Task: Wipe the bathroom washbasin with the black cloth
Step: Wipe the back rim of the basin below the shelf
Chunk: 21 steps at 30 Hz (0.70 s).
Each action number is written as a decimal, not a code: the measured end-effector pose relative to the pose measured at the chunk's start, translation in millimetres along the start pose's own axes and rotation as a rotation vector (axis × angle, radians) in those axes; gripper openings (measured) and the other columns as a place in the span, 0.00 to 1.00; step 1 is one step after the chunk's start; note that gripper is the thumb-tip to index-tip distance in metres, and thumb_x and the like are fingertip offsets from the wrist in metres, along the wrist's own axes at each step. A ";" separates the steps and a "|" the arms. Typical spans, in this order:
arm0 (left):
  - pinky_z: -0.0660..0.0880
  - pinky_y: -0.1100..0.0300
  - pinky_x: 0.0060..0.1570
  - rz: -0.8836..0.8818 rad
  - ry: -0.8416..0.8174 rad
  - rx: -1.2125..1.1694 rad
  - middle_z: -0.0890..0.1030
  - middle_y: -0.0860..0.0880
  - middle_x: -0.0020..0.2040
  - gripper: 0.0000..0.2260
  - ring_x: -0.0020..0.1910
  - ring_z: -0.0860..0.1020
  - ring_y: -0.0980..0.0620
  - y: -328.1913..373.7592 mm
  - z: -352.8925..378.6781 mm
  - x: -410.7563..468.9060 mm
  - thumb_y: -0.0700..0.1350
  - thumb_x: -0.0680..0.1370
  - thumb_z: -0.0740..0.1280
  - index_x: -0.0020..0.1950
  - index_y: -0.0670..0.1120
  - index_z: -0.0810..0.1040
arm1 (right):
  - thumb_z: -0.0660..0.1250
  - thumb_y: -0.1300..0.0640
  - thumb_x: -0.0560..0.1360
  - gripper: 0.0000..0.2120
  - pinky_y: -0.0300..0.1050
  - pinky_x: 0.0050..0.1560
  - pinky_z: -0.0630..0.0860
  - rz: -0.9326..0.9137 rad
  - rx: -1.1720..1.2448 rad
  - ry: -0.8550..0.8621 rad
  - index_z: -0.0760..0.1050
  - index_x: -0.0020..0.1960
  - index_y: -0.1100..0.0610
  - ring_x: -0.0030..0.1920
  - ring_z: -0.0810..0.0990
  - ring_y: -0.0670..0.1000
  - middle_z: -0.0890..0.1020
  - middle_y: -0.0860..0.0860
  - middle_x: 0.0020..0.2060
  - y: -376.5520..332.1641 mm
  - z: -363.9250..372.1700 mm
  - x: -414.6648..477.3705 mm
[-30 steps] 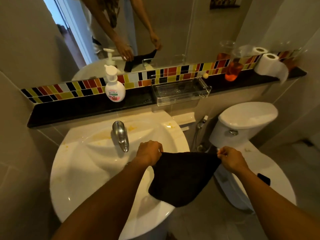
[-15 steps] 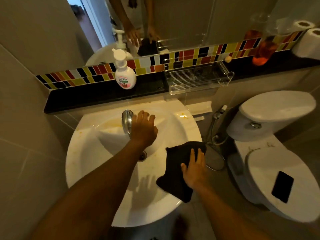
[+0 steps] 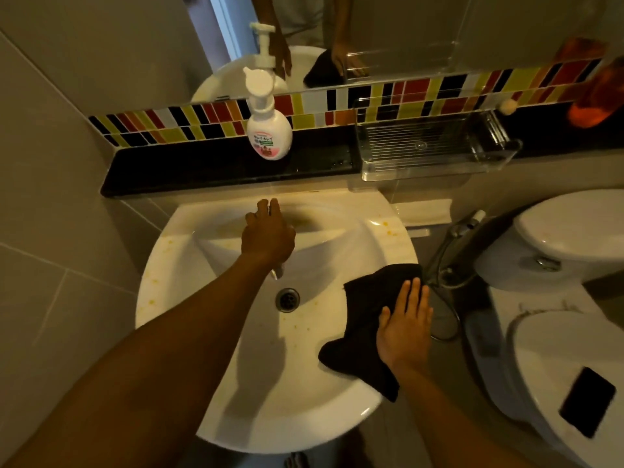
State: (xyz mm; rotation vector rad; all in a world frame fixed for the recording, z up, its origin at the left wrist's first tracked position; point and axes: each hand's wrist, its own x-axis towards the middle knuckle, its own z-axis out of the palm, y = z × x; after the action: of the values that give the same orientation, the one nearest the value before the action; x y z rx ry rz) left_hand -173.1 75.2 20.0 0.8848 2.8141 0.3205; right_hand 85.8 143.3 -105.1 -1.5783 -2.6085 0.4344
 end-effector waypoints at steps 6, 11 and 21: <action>0.73 0.51 0.53 -0.173 0.082 -0.086 0.68 0.42 0.67 0.18 0.60 0.71 0.39 -48.5 25.4 35.5 0.47 0.79 0.60 0.68 0.43 0.67 | 0.47 0.46 0.81 0.29 0.57 0.76 0.48 -0.193 -0.035 -0.115 0.45 0.77 0.57 0.77 0.46 0.56 0.50 0.55 0.78 -45.1 31.0 119.1; 0.73 0.53 0.51 -0.106 0.132 -0.100 0.68 0.43 0.67 0.17 0.58 0.71 0.40 -35.0 20.2 30.8 0.46 0.79 0.59 0.67 0.44 0.67 | 0.41 0.45 0.80 0.29 0.57 0.75 0.43 -0.336 -0.157 -0.067 0.42 0.77 0.56 0.77 0.43 0.54 0.47 0.54 0.78 -55.4 21.4 157.1; 0.70 0.57 0.45 -0.097 0.180 -0.059 0.68 0.45 0.67 0.16 0.59 0.70 0.42 -28.4 21.9 25.9 0.46 0.79 0.58 0.66 0.46 0.68 | 0.35 0.44 0.78 0.27 0.50 0.76 0.40 -0.739 -0.261 -0.105 0.37 0.75 0.53 0.77 0.42 0.49 0.47 0.51 0.78 -117.3 18.9 235.8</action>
State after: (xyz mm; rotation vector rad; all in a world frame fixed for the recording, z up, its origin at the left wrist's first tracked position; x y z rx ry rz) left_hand -204.4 70.8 -10.9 0.7379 2.9819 0.4889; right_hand -130.3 294.9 -113.2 -0.5276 -3.1539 0.1198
